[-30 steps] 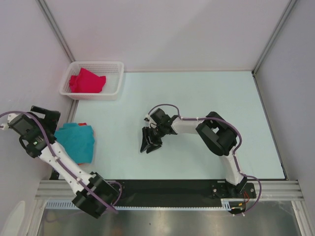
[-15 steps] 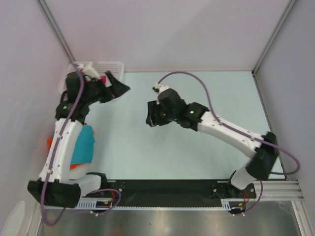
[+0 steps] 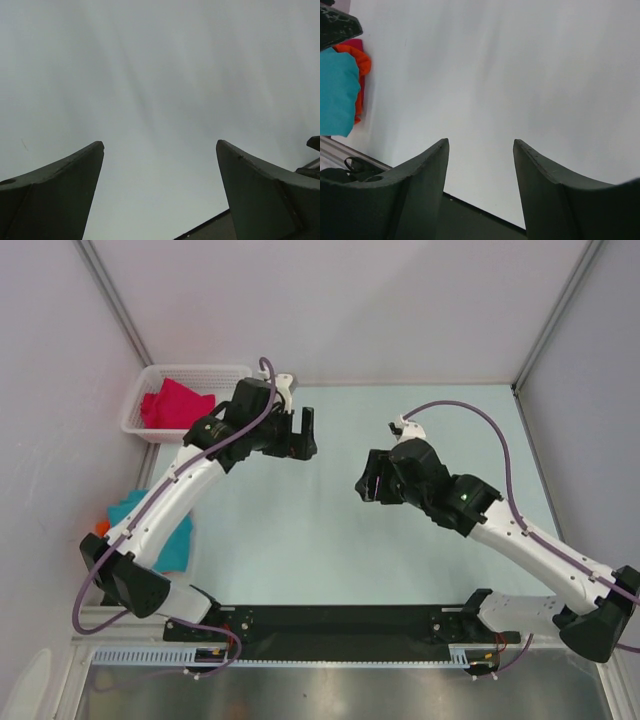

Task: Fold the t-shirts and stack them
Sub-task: Smooth out wrinkles on the folded tshirt

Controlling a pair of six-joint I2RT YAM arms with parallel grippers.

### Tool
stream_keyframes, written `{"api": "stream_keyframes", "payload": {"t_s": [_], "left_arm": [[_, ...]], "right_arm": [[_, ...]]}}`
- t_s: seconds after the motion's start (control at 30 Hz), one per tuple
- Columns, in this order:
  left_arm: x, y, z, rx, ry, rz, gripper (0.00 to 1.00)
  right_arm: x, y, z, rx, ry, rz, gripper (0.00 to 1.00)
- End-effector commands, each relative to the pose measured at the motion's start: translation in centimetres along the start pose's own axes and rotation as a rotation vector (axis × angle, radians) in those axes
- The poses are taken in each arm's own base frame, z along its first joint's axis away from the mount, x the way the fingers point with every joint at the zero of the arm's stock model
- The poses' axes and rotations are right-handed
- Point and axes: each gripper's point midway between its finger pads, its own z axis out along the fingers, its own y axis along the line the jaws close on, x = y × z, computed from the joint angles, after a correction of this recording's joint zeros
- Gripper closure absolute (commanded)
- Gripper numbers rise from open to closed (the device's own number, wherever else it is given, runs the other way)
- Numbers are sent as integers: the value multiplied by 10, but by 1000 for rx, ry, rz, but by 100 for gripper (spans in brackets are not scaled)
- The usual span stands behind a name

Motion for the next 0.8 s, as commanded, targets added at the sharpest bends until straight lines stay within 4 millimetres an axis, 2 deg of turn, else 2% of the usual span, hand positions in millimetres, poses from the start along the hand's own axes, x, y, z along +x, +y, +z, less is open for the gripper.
{"api": "stream_keyframes", "payload": {"t_s": [0.0, 0.03, 0.1, 0.13, 0.23, 0.27, 0.33, 0.37, 0.57, 0.67, 0.77], "left_arm": [[-32, 7, -23, -52, -137, 53, 1], [-32, 8, -24, -53, -149, 62, 0], [-35, 8, -30, -41, -198, 74, 0], [-36, 8, -32, -38, -219, 92, 0], [-43, 8, -46, -24, -311, 152, 1], [-46, 9, -57, -27, -357, 167, 1], [-45, 16, -56, -50, -406, 214, 0], [-46, 18, -65, -58, -446, 221, 0], [-45, 32, -68, -123, -489, 228, 0], [-44, 31, -69, -116, -499, 204, 0], [-37, 31, -63, -98, -494, 155, 0]], "right_arm": [[-20, 13, 6, -36, -30, 55, 40], [-31, 19, 4, -52, -41, 55, 40], [-32, 24, 15, -50, -10, 36, 40], [-42, 28, 15, -53, -16, 36, 39], [-54, 30, 26, -29, -4, 29, 37], [-57, 27, 29, -13, -3, 36, 36], [-56, 19, 41, 28, 16, 62, 35], [-61, 13, 44, 48, 13, 80, 34], [-56, -17, 58, 158, 6, 168, 34], [-59, -24, 56, 189, -14, 163, 40], [-66, -46, 51, 323, -67, 118, 39]]}}
